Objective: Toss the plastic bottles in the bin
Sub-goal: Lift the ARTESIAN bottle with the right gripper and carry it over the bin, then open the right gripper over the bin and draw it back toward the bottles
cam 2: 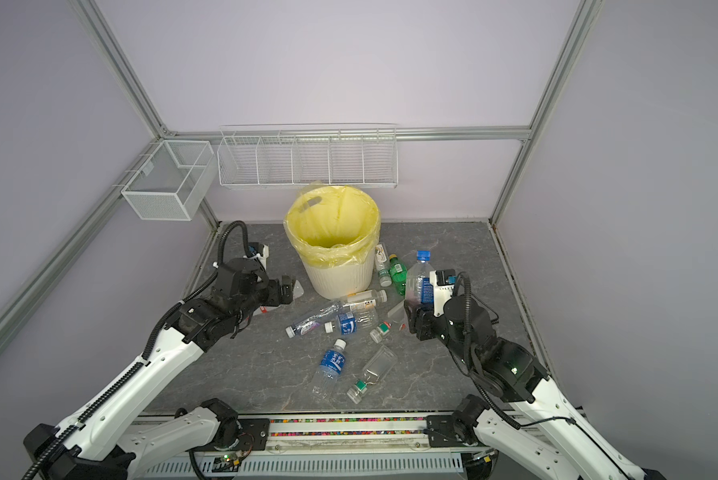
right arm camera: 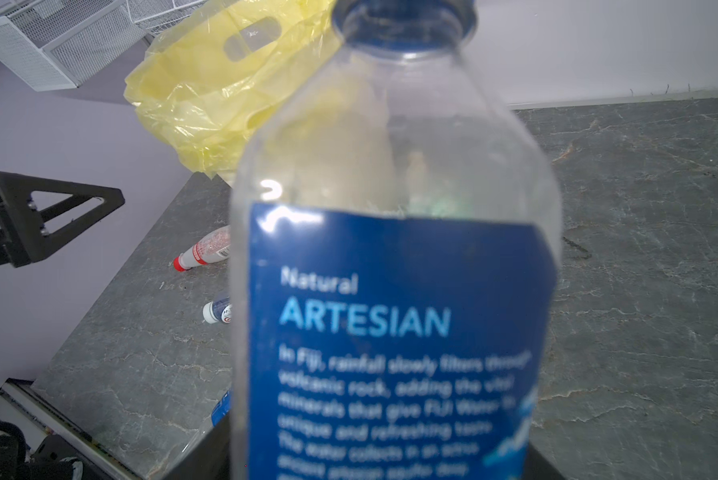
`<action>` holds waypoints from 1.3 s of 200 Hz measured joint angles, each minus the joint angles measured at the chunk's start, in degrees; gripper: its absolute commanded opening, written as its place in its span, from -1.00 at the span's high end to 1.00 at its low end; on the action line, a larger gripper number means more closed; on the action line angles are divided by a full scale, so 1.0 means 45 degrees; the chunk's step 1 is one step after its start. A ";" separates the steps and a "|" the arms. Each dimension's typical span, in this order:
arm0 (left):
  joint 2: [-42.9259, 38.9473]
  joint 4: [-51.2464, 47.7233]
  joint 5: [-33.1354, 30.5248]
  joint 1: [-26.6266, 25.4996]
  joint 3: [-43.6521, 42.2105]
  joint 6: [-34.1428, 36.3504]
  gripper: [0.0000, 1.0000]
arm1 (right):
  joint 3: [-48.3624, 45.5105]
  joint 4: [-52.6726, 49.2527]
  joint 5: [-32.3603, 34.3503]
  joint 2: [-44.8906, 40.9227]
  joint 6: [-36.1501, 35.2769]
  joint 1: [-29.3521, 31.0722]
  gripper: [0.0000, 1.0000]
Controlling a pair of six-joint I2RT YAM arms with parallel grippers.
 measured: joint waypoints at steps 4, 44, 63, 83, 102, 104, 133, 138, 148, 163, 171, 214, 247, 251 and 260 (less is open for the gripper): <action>0.0029 -0.0005 0.0005 0.0000 0.0000 0.0000 -0.99 | -0.0005 -0.0005 0.0015 -0.0058 0.0000 0.0010 -0.32; 0.0107 -0.0005 0.0024 0.0000 0.0000 0.0000 -0.99 | 0.0034 0.0005 0.0063 -0.0034 0.0000 0.0073 -0.32; 0.0092 -0.0005 0.0024 0.0000 0.0000 -0.0019 -0.99 | 0.0398 -0.0112 0.0170 0.0393 -0.0005 0.0097 -0.30; 0.0024 -0.0005 0.0039 0.0000 0.0000 -0.0141 -0.99 | 0.1472 -0.0277 0.0350 0.1297 -0.0015 0.0126 -0.30; -0.0019 -0.0005 0.0121 0.0000 0.0000 -0.0199 -0.99 | 0.2958 -0.0311 0.0379 0.2531 -0.0078 0.0151 -0.29; -0.0019 -0.0005 0.0141 0.0000 0.0000 -0.0204 -0.98 | 0.3089 -0.0306 0.0374 0.2657 -0.0087 0.0151 -0.29; -0.0019 0.0005 0.0306 0.0000 0.0000 -0.0340 -0.99 | 0.6246 -0.0049 0.0243 0.5532 -0.0379 0.0160 -0.31; -0.0019 0.0005 0.0350 0.0000 0.0000 -0.0384 -0.99 | 0.6960 -0.0044 0.0189 0.6227 -0.0466 0.0165 -0.32; -0.0019 0.0015 0.0423 0.0000 0.0000 -0.0486 -0.99 | 0.8548 0.0019 0.0151 0.7601 -0.0627 0.0165 -0.37; -0.0019 0.0049 0.0554 0.0000 0.0000 -0.0651 -0.99 | 1.1526 0.0015 -0.0160 1.0059 -0.0806 0.0068 -0.59; -0.0019 0.0068 0.0665 0.0000 0.0000 -0.0777 -0.99 | 1.3138 -0.0136 -0.0350 1.1332 -0.0918 -0.0058 -0.79; -0.0471 0.0083 0.1253 0.0000 -0.0010 -0.1433 -0.99 | 1.9589 -0.2647 -0.1365 1.5902 -0.0967 -0.1010 -0.76; -0.0855 0.0083 0.1389 0.0000 -0.0170 -0.1647 -0.99 | 1.4732 -0.2327 -0.1413 1.2852 -0.1103 -0.1064 -0.76; -0.0855 0.0083 0.1399 0.0000 -0.0204 -0.1671 -0.99 | 1.3595 -0.1962 -0.1447 1.2070 -0.1107 -0.1064 -0.75; -0.0840 0.0087 0.1467 0.0000 -0.0287 -0.1719 -0.99 | 1.1521 -0.1457 -0.1540 1.0482 -0.1103 -0.1078 -0.75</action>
